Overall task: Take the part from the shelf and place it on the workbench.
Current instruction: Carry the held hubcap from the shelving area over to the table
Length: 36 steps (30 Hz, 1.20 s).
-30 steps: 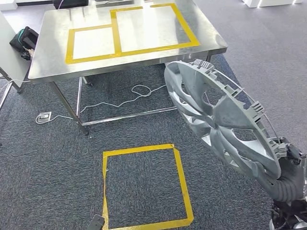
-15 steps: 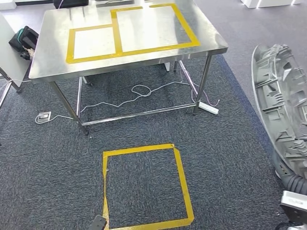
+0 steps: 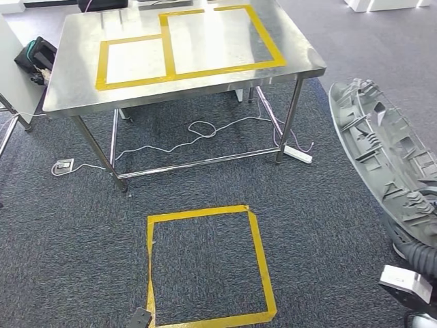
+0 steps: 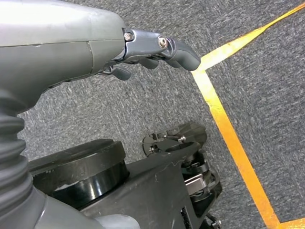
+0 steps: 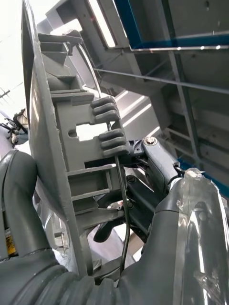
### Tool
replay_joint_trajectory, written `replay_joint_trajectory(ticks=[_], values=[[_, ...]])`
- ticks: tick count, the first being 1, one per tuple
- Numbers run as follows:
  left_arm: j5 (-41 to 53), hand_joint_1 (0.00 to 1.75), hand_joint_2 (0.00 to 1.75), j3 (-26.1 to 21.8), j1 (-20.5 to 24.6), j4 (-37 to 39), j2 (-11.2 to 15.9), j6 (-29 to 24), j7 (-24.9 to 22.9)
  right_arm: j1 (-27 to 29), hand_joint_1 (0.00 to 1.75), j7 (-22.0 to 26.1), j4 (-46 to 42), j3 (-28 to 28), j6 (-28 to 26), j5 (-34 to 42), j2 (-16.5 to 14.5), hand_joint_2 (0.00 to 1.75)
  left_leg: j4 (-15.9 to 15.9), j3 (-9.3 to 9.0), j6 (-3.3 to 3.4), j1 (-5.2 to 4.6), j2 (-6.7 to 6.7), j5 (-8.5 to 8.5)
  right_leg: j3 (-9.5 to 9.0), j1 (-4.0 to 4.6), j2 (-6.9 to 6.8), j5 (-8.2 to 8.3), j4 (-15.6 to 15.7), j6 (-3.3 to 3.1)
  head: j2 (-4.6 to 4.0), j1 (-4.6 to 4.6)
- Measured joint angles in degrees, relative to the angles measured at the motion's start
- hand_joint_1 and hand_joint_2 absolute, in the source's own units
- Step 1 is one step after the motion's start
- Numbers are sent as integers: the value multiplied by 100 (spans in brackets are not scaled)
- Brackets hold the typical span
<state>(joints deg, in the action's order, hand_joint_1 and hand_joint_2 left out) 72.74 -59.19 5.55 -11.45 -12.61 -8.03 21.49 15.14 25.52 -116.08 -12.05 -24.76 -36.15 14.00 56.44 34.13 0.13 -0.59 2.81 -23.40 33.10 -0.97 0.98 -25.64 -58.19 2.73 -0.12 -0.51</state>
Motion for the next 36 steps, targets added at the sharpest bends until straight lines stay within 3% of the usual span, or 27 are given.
replay_joint_trajectory(ticks=[3, 7, 8, 10, 12, 13, 14, 16, 17, 18, 19, 20, 22, 23, 26, 27, 28, 29, 31, 32, 34, 36], values=[[1, 0, 175, 0, 1, 0, 0, -18, 0, 5, 175, -23, -1, 46, -123, -208, 87, 175, 10, 5, 8, -7, 0, -7, -4, -13, 2, 6, 17, 11, 0, 0], [5, 0, 175, 2, 9, 0, -8, -19, 0, 9, 175, -69, -35, 87, -270, -447, 215, 175, -228, -126, 179, 2, -10, 61, -32, -32, -7, 11, 87, 115, 1, 4], [8, 0, 175, 3, 12, 0, -12, -14, 0, 8, 175, -78, -45, 100, -286, -474, 251, 175, -322, -187, 202, 24, -16, 105, 28, -26, -18, -74, -50, 133, 0, -2], [13, 0, 175, 4, 15, 0, -21, 6, 0, 4, 175, -95, -49, 132, -304, -517, 309, 175, -391, -245, 205, 61, -25, 133, 326, -40, -38, -407, -679, 181, 1, -14], [13, 0, 175, 4, 9, 0, -32, 23, 0, 4, 175, -129, -49, 165, -320, -573, 357, 175, -381, -252, 167, 95, -23, 108, 637, -84, -43, -632, -1295, 258, 0, -14], [13, 0, 175, 4, 3, 0, -38, 28, 0, 4, 175, -151, -48, 181, -327, -601, 380, 175, -362, -257, 129, 125, -19, 88, 669, -113, -46, -593, -1343, 305, -1, -13], [13, 0, 175, 4, -1, 0, -45, 34, 0, 5, 175, -167, -48, 196, -330, -624, 403, 175, -328, -261, 77, 167, -11, 60, 577, -147, -49, -442, -1151, 358, -1, -13], [12, 0, 175, 4, 1, -2, -40, 42, -1, 3, 175, -183, -39, 228, -332, -651, 431, 175, -177, -241, -68, 233, 6, -48, 211, -228, -13, -123, -449, 517, 1, -33], [11, 0, 175, 4, 4, 0, -38, 46, -3, 3, 175, -183, -34, 247, -341, -661, 444, 175, -75, -213, -136, 247, 13, -113, 69, -256, 25, -61, -211, 531, 1, -62], [8, 0, 175, 4, 6, 2, -31, 46, -5, 6, 175, -183, -28, 266, -350, -670, 454, 175, 2, -187, -186, 241, 18, -163, 2, -275, 59, -72, -114, 502, 1, -70], [3, 0, 175, 4, 6, 3, -24, 46, -7, 8, 175, -184, -22, 281, -360, -679, 461, 175, 46, -166, -216, 225, 22, -186, 9, -270, 89, -128, -160, 430, 1, -61], [1, 0, 175, 4, 2, 7, -29, 46, -8, 12, 175, -185, -22, 291, -370, -686, 471, 175, 67, -160, -226, 228, 23, -192, 17, -272, 83, -142, -187, 319, 1, -42], [-4, 0, 175, 3, 0, 7, -25, 45, -11, 20, 175, -189, -21, 302, -373, -697, 477, 175, 136, -131, -243, 229, -25, -239, 34, -252, 59, -169, -234, 194, -1, 13], [-4, 0, 175, 3, 5, 7, -28, 45, -12, 25, 175, -190, -22, 307, -377, -702, 481, 175, 314, -39, -249, 227, -81, -338, 32, -238, 44, -179, -239, 143, -1, 25], [-4, 0, 175, 3, 18, 7, -48, 46, -20, 42, 175, -193, -24, 326, -395, -733, 491, 175, 1456, 596, -222, 204, -214, -796, 13, -181, -13, -208, -231, 54, 1, 59], [-5, 0, 175, 3, 14, 7, -50, 45, -26, 46, 175, -198, -23, 334, -402, -745, 491, 175, 1763, 791, -196, 193, -219, -853, 0, -156, -30, -224, -230, 31, 1, 59], [-5, 0, 175, 2, 9, 7, -50, 42, -32, 50, 175, -210, -22, 344, -410, -755, 492, 175, 1879, 895, -157, 177, -219, -798, -22, -130, -42, -245, -230, 9, 0, 58], [-6, 0, 175, 2, 4, 7, -50, 37, -37, 54, 175, -227, -22, 357, -420, -766, 497, 175, 1766, 886, -103, 151, -219, -629, -57, -104, -51, -270, -229, -9, -1, 58], [-7, 0, 175, 2, 0, 7, -48, 23, -42, 65, 175, -264, -21, 383, -448, -778, 515, 175, 1076, 625, 45, 69, -225, -148, -133, -73, -63, -328, -219, -19, -1, 56], [-7, 0, 175, 2, 2, 7, -47, 16, -42, 71, 175, -278, -21, 395, -466, -781, 522, 175, 723, 472, 118, 29, -234, 1, -164, -55, -63, -361, -216, -1, -1, 55], [-7, 0, 175, 2, 5, 7, -46, 5, -42, 80, 175, -292, -20, 415, -502, -787, 533, 175, 326, 299, 160, -27, -249, 38, -182, -49, -62, -404, -191, 50, 0, 53], [-11, 0, 175, 2, 1, 7, -48, -3, -43, 86, 175, -299, -20, 439, -519, -802, 551, 175, 215, 233, 130, -25, -243, -26, -210, -57, -70, -422, -131, 114, 1, 59]])
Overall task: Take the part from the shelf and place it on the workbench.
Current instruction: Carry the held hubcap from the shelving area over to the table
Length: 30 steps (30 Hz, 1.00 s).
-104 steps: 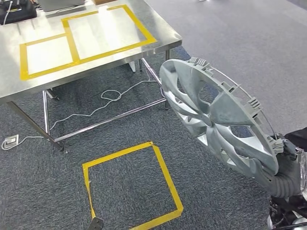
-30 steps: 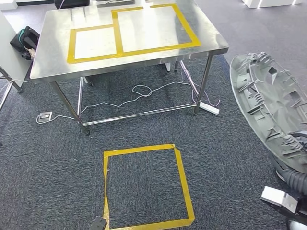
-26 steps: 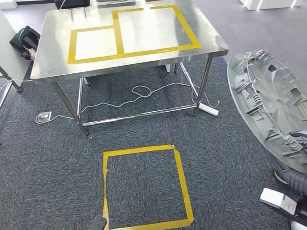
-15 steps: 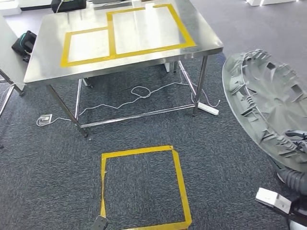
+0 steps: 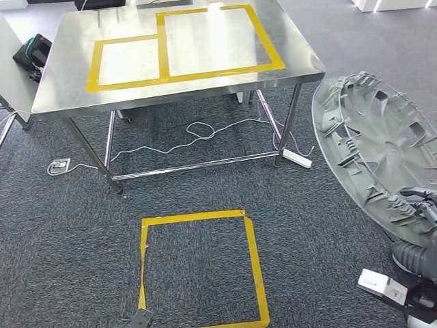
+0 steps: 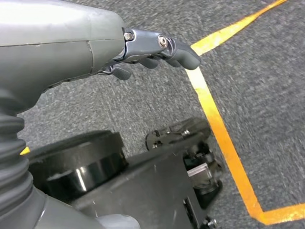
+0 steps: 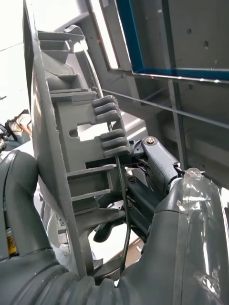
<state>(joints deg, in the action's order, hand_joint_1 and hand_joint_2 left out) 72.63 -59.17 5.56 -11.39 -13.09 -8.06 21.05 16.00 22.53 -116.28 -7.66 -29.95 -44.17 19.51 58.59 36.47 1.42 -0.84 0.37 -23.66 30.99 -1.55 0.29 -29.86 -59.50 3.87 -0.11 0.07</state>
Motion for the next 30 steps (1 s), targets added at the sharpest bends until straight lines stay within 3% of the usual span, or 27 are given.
replay_joint_trajectory(ticks=[2, 3, 5, 6, 7, 8, 10, 12, 17, 19, 21, 22, 23, 24, 26, 28, 30], values=[[-4, 0, 175, 0, -2, 0, -4, -12, 0, 2, 175, -7, 5, 31, -2, -32, 25, 175, -82, -100, 24, 29, 14, -8, 29, -5, -10, -81, -108, 50, -1, -9], [-5, 0, 175, 0, 4, 0, -8, -17, 0, 4, 175, -10, 9, 47, -2, -52, 36, 175, -114, -156, 42, 44, 20, -18, 146, -4, -12, -185, -340, 67, -2, -24], [-6, 0, 175, 0, 12, 0, -13, -33, 0, 4, 175, -14, 21, 82, -5, -87, 46, 175, -122, -218, 79, 33, 28, -65, 577, 1, -10, -452, -1084, 87, -2, -48], [-7, 0, 175, 0, 7, 0, -14, -39, 0, 7, 175, -17, 26, 97, -7, -94, 48, 175, -121, -248, 89, 24, 33, -93, 795, 5, -10, -516, -1399, 93, -2, -54], [-8, 0, 175, 0, 1, 0, -14, -45, 0, 8, 175, -22, 30, 112, -8, -99, 49, 175, -121, -288, 96, 14, 39, -126, 933, 11, -10, -470, -1541, 94, -2, -54], [-9, 0, 175, 0, -4, 0, -14, -49, -1, 9, 175, -28, 32, 122, -8, -102, 50, 175, -120, -341, 97, 7, 47, -162, 953, 19, -10, -298, -1450, 89, -2, -55], [-10, 0, 175, 0, -6, 0, -16, -52, -1, 12, 175, -39, 33, 134, -8, -104, 55, 175, -120, -468, 79, 1, 67, -248, 701, 28, -8, 221, -744, 66, -2, -55], [-10, 0, 175, 0, 2, 0, -16, -56, -1, 11, 175, -41, 36, 141, -11, -105, 64, 175, -110, -539, 35, -21, 84, -320, 404, 43, 2, 469, -121, 23, -2, -51], [-10, 0, 175, 0, 10, 0, -16, -69, -1, 16, 175, -56, 37, 150, -28, -111, 74, 175, -3, -488, -97, -25, 69, -440, 318, 40, 17, 454, 50, -152, 0, -16], [-10, 0, 175, 0, 13, 0, -16, -72, -3, 27, 175, -57, 37, 150, -29, -118, 75, 175, 551, -207, -176, -1, 46, -734, 306, 19, 2, 449, 71, -203, 0, 5], [-9, 0, 175, 0, 7, 0, -15, -73, -13, 43, 175, -56, 37, 152, -30, -128, 75, 175, 1312, 218, -221, 37, 38, -1013, 302, 10, -12, 434, 71, -222, 0, 14], [-8, 0, 175, 0, 2, 0, -14, -73, -20, 50, 175, -56, 37, 155, -30, -136, 75, 175, 1516, 358, -234, 55, 37, -1017, 294, 5, -16, 425, 70, -222, 0, 14], [-8, 0, 175, 0, -1, 0, -13, -73, -25, 56, 175, -57, 37, 158, -30, -143, 75, 175, 1503, 395, -242, 69, 36, -903, 281, -2, -16, 416, 70, -214, 0, 14], [-8, 0, 175, 0, -1, 0, -11, -73, -27, 62, 175, -58, 37, 162, -30, -152, 75, 175, 1271, 319, -245, 80, 34, -696, 262, -13, -14, 404, 70, -200, 0, 13], [-8, 0, 175, 0, 3, 0, -10, -72, -29, 70, 175, -62, 37, 169, -30, -170, 76, 175, 492, -18, -244, 90, 18, -269, 221, -24, -10, 374, 65, -154, 0, 16], [-9, 0, 175, 0, 14, 0, -15, -69, -29, 73, 175, -65, 37, 172, -30, -182, 80, 175, -18, -241, -230, 92, 14, -117, 213, -12, 0, 344, 60, -101, 0, 12], [-11, 0, 175, 0, 16, 0, -23, -67, -29, 77, 175, -65, 37, 173, -29, -186, 93, 175, -114, -274, -224, 92, 29, -126, 228, 2, 4, 321, 71, -176, 0, 2]])
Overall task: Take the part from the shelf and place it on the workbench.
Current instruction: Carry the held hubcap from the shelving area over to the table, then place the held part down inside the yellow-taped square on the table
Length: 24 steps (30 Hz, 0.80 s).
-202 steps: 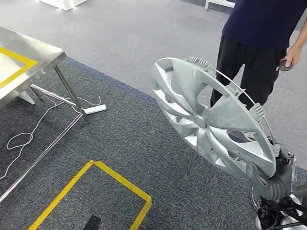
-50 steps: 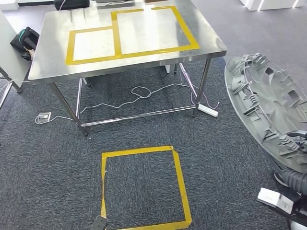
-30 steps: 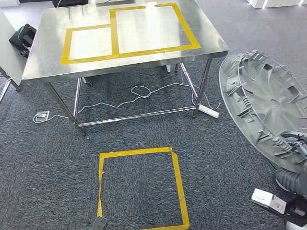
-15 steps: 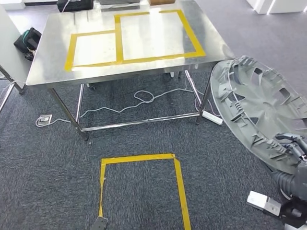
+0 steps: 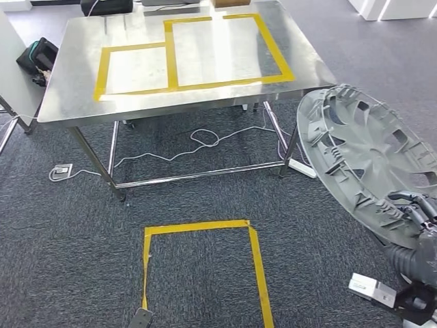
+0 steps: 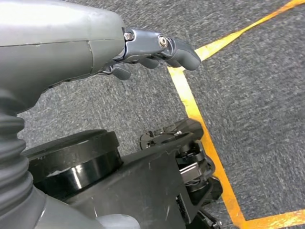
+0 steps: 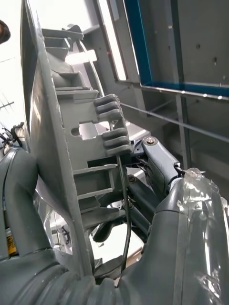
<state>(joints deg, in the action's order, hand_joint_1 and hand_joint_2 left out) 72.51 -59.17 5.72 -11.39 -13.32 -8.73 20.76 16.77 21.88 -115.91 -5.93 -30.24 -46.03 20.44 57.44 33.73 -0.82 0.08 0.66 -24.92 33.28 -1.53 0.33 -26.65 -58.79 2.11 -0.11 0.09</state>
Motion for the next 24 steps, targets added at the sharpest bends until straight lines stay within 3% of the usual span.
replay_joint_trajectory(ticks=[2, 3, 6, 9, 12, 16, 18, 20, 21, 22, 24], values=[[-1, 0, 175, 0, -3, 0, -5, 1, 0, 0, 175, 0, 1, 3, 1, -3, 16, 175, -7, -9, 7, -4, 10, -2, -5, 1, -6, -3, 40, -95, 0, -1], [-1, 0, 175, 0, -2, 0, -5, 2, 0, -1, 175, 0, 1, 4, 1, -4, 21, 175, -7, -14, 22, -7, 14, -6, -15, 2, -9, 12, 68, -79, 0, 0], [-1, 0, 175, 0, -2, 0, -5, 3, 2, -5, 175, 0, 2, 5, 1, -5, 25, 175, -7, -13, 73, -11, 17, -6, -90, -2, -13, 75, 145, 62, 0, 0], [-1, 0, 175, 0, -2, 0, -3, 3, 2, -6, 175, 0, 2, 8, 2, -9, 26, 175, 4, -6, 108, -27, 16, -7, -128, -15, -12, 107, 188, 153, 0, 2], [-1, 0, 175, 0, -1, 0, 6, 14, 2, -11, 175, -3, 5, 11, 7, -14, 26, 175, 25, -4, 186, -65, 16, -34, -141, -48, -13, 111, 220, 268, 0, 7], [-1, 0, 175, 1, 1, 0, 12, 29, 2, -31, 175, -16, 11, 13, 12, -15, 42, 175, -81, -66, 301, -62, 13, -10, -115, -76, -15, 61, 172, 340, -1, 3], [-1, 0, 175, 2, 6, 0, 10, 36, 2, -36, 175, -17, 16, 12, 12, -14, 59, 175, -160, -133, 354, -40, 8, 19, 105, -68, -15, -169, -278, 327, -2, -20], [0, 0, 175, 2, 11, 0, 9, 45, 2, -38, 175, -17, 22, 12, 12, -13, 67, 175, -164, -151, 374, -53, 7, 3, 509, -57, -11, -504, -1058, 313, -2, -41], [1, 0, 175, 2, 9, 0, 8, 51, 2, -35, 175, -17, 25, 13, 11, -13, 67, 175, -163, -161, 374, -58, 9, -11, 676, -56, -12, -586, -1349, 314, -2, -46], [2, 0, 175, 2, 7, 0, 9, 56, 2, -32, 175, -17, 28, 13, 10, -13, 67, 175, -162, -169, 370, -62, 11, -22, 785, -55, -12, -618, -1525, 316, -2, -46], [3, 0, 175, 2, 4, 0, 10, 62, 2, -28, 175, -17, 30, 14, 10, -13, 67, 175, -161, -182, 361, -62, 15, -34, 837, -56, -14, -579, -1585, 317, -2, -46]])
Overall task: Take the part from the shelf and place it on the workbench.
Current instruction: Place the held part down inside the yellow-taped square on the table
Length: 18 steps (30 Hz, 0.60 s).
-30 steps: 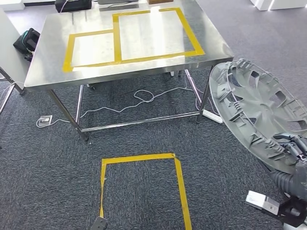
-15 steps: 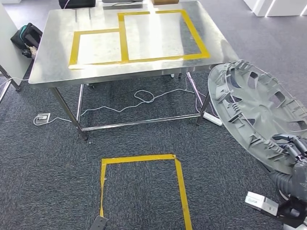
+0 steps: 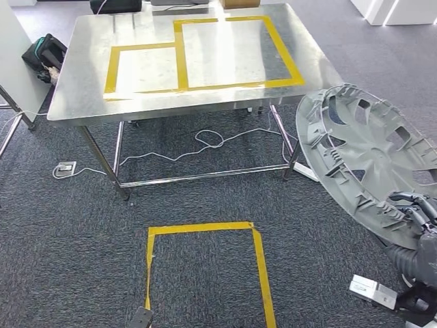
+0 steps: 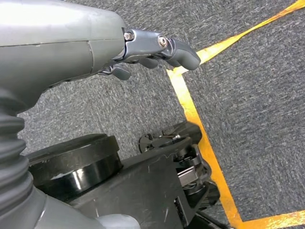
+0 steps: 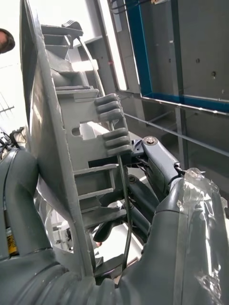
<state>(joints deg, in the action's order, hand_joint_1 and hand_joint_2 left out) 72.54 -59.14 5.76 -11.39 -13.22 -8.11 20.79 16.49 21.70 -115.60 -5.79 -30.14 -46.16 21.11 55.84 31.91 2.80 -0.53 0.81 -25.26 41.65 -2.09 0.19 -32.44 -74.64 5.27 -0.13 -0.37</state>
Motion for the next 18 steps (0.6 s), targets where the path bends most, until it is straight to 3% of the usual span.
replay_joint_trajectory(ticks=[2, 6, 8, 9, 12, 13, 14, 16, 17, 18], values=[[0, 0, 175, 0, 0, 0, 0, 0, 0, 1, 175, 0, 1, 0, 0, 0, 0, 175, 0, -3, -2, 1, 1, -2, -8, 0, 0, 20, 20, 0, 0, -1], [22, 0, 175, 5, 21, 0, 16, 20, 13, 25, 175, -2, 24, 13, -16, -2, 0, 175, 82, -129, -232, 5, 28, -213, -826, -13, 47, 626, 1588, -117, 1, 17], [22, 0, 175, 7, 29, 0, 14, 20, 16, 37, 175, -2, 26, 12, -17, -2, 0, 175, 238, -79, -278, 20, 8, -311, -868, -13, 43, 586, 1589, -197, 1, 36], [23, 0, 175, 8, 35, 0, 12, 20, 19, 41, 175, -2, 26, 13, -17, -2, 0, 175, 498, 50, -308, 26, -4, -435, -899, -17, 36, 565, 1592, -236, 1, 46], [24, 0, 175, 9, 28, 0, 9, 20, 24, 47, 175, 0, 27, 13, -17, -2, 0, 175, 1671, 750, -347, 35, -16, -829, -986, -12, 20, 483, 1593, -296, 2, 62], [24, 0, 175, 9, 22, 0, 9, 20, 23, 49, 175, 0, 27, 14, -17, -2, 0, 175, 1850, 903, -340, 35, -17, -794, -1028, -11, 20, 447, 1593, -298, 1, 63], [24, 0, 175, 9, 19, 0, 10, 20, 24, 51, 175, 0, 27, 14, -17, -2, 0, 175, 1800, 947, -325, 35, -17, -633, -1083, -11, 23, 406, 1594, -294, 1, 63], [24, 0, 175, 9, 18, 0, 11, 20, 24, 52, 175, -1, 26, 15, -17, -3, 0, 175, 1126, 734, -274, 33, -20, -95, -1206, -13, 28, 313, 1604, -266, 1, 66], [24, 0, 175, 9, 21, 0, 11, 20, 24, 51, 175, -1, 26, 15, -17, -4, 0, 175, 731, 569, -252, 25, -23, 85, -1257, -6, 33, 257, 1612, -239, 2, 64], [24, 0, 175, 9, 27, 0, 10, 20, 24, 49, 175, -2, 26, 15, -20, -4, 0, 175, 432, 436, -242, 18, -26, 156, -1298, 1, 40, 204, 1637, -207, 2, 63]])
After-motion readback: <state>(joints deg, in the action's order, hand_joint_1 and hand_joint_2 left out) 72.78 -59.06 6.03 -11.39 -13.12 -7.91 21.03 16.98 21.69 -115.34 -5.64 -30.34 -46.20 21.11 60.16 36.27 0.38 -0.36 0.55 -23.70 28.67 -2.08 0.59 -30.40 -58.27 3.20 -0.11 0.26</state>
